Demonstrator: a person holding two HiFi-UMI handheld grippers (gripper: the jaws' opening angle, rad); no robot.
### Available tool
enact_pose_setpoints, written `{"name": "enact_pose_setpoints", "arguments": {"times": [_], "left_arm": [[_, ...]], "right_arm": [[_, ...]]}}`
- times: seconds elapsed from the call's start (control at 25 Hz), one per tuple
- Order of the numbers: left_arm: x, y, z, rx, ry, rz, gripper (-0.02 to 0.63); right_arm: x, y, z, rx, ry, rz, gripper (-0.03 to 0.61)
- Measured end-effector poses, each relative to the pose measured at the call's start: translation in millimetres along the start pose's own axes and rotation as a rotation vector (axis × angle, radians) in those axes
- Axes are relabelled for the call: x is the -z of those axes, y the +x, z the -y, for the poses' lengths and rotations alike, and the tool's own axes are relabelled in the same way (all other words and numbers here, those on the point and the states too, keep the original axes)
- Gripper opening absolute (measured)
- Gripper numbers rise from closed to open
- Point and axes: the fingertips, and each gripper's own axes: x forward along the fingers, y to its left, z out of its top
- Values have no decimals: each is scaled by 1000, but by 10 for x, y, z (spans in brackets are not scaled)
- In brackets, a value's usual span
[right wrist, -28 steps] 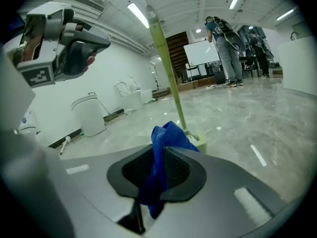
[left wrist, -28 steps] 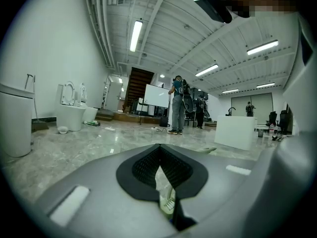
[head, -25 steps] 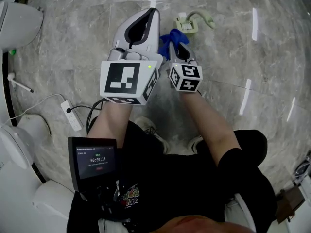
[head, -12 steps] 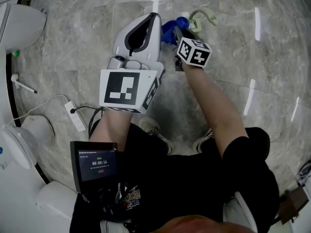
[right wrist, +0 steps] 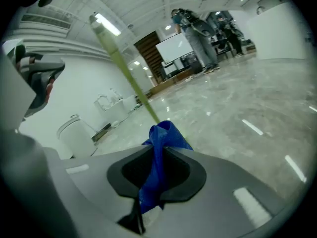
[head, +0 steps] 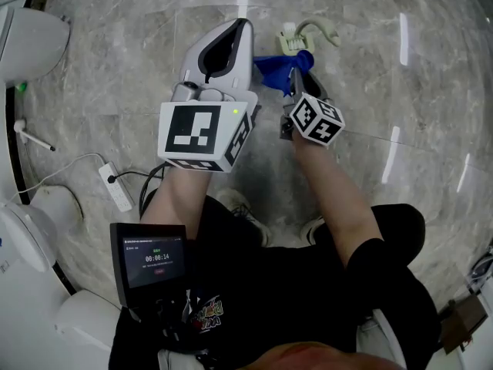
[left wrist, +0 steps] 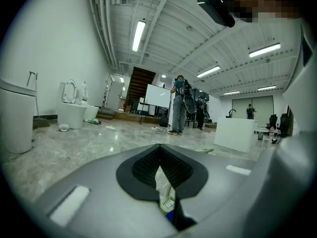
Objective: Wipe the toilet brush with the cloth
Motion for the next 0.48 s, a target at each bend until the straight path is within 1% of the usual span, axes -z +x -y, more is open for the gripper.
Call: {"name": "enact_pose_setpoints", "arguments": {"times": [0.04, 0.12, 0.2, 0.24, 0.32, 0.44, 0.48], "left_arm": [[9, 7, -7, 0, -1, -3, 9], [34, 26, -13, 0, -2, -13, 9], [55, 43, 0, 4, -1, -22, 9], [60, 47, 8, 6, -1, -25, 9], [66, 48, 16, 8, 3, -30, 9], [81, 41, 9, 3, 11, -38, 9], [80, 37, 2, 1, 11, -38, 9]], "right_arm": [[-37, -71, 168, 54, 27, 24, 52], [-120, -154, 468, 134, 53, 51, 52], [-271, -173, 720, 180, 64, 80, 52], [-364, -150, 807, 186, 59, 92, 52], [-548, -22, 866, 158, -2, 95, 52], [-719, 291, 809, 54, -158, 34, 52], [-754, 393, 779, 12, -192, 9, 52]]}}
